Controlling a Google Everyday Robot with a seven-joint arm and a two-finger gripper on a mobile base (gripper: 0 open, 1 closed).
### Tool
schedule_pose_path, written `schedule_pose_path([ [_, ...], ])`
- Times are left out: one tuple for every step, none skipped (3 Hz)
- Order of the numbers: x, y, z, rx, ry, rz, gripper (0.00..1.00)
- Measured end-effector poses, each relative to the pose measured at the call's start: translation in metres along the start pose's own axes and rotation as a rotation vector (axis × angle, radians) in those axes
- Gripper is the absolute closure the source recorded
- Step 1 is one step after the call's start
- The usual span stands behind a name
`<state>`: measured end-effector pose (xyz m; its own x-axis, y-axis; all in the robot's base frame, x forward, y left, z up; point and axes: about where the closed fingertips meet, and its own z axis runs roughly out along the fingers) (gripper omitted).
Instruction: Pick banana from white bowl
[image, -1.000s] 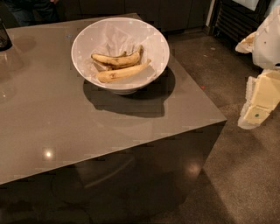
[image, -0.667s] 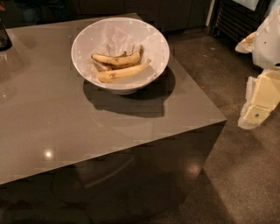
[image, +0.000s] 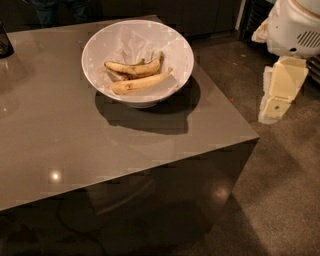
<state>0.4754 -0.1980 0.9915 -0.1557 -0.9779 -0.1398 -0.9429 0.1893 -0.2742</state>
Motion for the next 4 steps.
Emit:
schedule_pose_path([
  [-0.001,-0.002,-0.001,0.010,-0.004,-0.001,0.00],
  [-0.016,-0.013,-0.008,0.059,-0.039,-0.022,0.00],
  [-0.058,-0.053,-0.028,0.104,-0.047,-0.084,0.00],
  [-0.062,-0.055,-0.032,0.124,-0.060,-0.087,0.00],
])
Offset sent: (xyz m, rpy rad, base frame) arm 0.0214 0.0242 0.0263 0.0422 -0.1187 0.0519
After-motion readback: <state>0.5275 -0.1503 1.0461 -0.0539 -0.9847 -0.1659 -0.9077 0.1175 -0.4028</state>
